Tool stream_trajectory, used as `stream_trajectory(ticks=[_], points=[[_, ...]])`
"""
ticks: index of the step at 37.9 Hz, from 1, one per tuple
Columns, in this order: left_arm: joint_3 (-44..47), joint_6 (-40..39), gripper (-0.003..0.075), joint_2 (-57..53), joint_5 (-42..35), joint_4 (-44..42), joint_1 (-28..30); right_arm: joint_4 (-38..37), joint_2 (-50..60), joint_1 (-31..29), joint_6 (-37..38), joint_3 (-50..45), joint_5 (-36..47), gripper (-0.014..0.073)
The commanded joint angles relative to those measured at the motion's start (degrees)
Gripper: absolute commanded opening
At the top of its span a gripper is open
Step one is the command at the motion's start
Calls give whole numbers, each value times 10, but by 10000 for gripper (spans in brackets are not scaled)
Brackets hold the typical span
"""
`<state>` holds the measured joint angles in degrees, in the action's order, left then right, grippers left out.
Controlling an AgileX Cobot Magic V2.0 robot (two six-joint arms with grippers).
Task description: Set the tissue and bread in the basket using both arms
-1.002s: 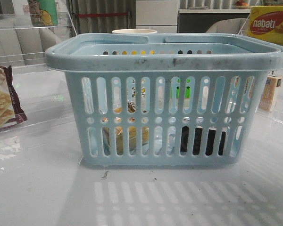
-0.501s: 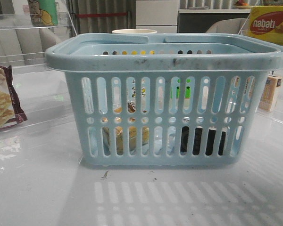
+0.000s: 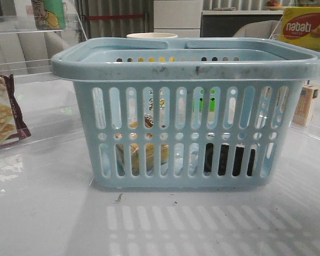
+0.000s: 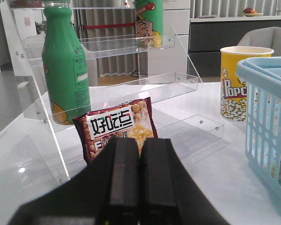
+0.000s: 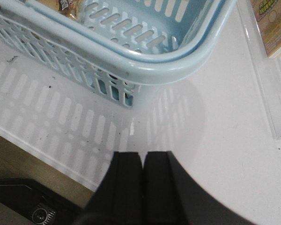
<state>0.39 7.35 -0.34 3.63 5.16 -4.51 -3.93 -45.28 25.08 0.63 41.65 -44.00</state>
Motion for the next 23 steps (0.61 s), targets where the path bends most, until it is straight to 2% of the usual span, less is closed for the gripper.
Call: stream_trajectory(ticks=[1,18,23], points=[[-1,-6,91,-10,-52,2,0,-6,1,-3,-2,16,32,55],[-1,-6,91,-10,-52,2,0,-4,10,-1,-2,13,33,55],[-1,-6,91,-10,-52,2,0,-18,45,-42,-2,-7,47,55]])
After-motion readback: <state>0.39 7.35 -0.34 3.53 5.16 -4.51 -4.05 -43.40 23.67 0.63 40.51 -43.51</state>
